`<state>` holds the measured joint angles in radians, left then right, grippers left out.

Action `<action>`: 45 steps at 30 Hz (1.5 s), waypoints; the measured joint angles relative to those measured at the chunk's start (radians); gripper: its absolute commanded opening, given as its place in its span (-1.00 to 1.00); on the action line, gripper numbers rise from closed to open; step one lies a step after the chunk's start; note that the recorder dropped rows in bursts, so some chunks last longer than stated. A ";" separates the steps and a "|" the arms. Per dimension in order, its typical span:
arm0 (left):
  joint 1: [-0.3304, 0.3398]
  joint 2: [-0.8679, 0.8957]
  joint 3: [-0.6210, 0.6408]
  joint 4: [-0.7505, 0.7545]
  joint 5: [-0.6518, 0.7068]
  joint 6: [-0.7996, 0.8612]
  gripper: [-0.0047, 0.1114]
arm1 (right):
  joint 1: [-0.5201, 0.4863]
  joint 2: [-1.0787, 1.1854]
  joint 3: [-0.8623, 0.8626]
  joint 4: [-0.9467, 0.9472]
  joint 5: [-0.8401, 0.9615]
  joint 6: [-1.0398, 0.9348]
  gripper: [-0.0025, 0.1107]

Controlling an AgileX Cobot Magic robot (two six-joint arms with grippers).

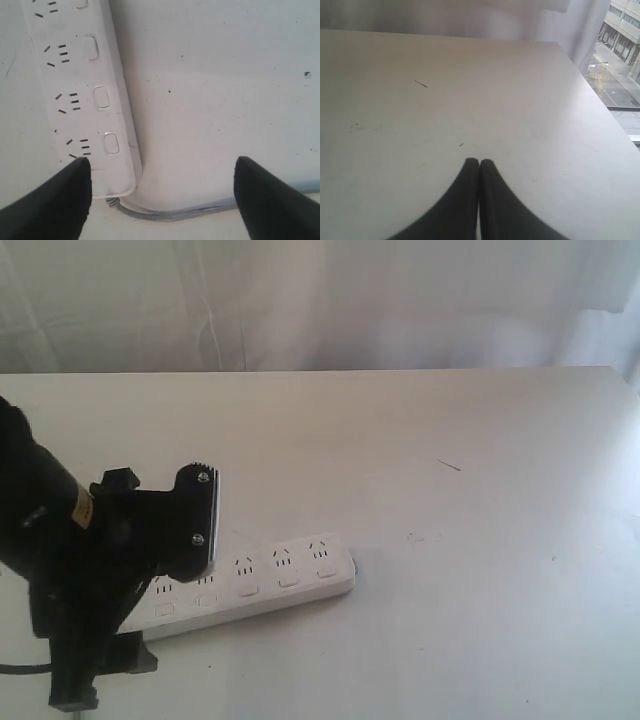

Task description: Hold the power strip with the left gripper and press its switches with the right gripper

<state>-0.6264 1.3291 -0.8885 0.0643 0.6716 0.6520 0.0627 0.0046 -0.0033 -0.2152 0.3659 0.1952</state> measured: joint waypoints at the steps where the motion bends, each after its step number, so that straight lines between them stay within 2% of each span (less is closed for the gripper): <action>1: 0.000 0.018 -0.008 0.010 0.000 0.001 0.52 | 0.000 0.000 0.000 0.000 0.000 0.000 -0.96; 5: 0.000 0.075 -0.030 0.028 -0.025 0.003 0.58 | 0.000 0.000 0.000 0.000 0.000 0.000 -0.96; 22: 0.000 0.261 -0.074 0.153 -0.132 0.003 0.56 | 0.000 0.000 0.000 0.000 0.000 0.000 -0.96; 26: 0.040 0.316 -0.118 0.162 -0.130 -0.014 0.56 | 0.000 0.000 0.000 0.000 0.000 0.000 -0.96; 30: 0.104 0.353 -0.124 0.093 -0.120 -0.004 0.56 | 0.000 0.000 0.000 0.000 0.000 0.000 -0.96; 33: 0.125 0.365 -0.124 0.028 -0.120 0.041 0.56 | 0.000 0.000 0.000 0.000 0.000 0.000 -0.96; 38: 0.125 0.376 -0.124 -0.080 -0.120 0.139 0.56 | 0.000 0.000 0.000 0.000 0.000 0.000 -0.96; 45: 0.125 0.403 -0.131 -0.083 -0.164 0.151 0.56 | 0.000 0.000 0.000 0.000 0.000 0.000 -0.96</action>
<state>-0.5018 1.7317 -1.0191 -0.0183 0.5081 0.8027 0.0627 0.0046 -0.0033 -0.2152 0.3659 0.1952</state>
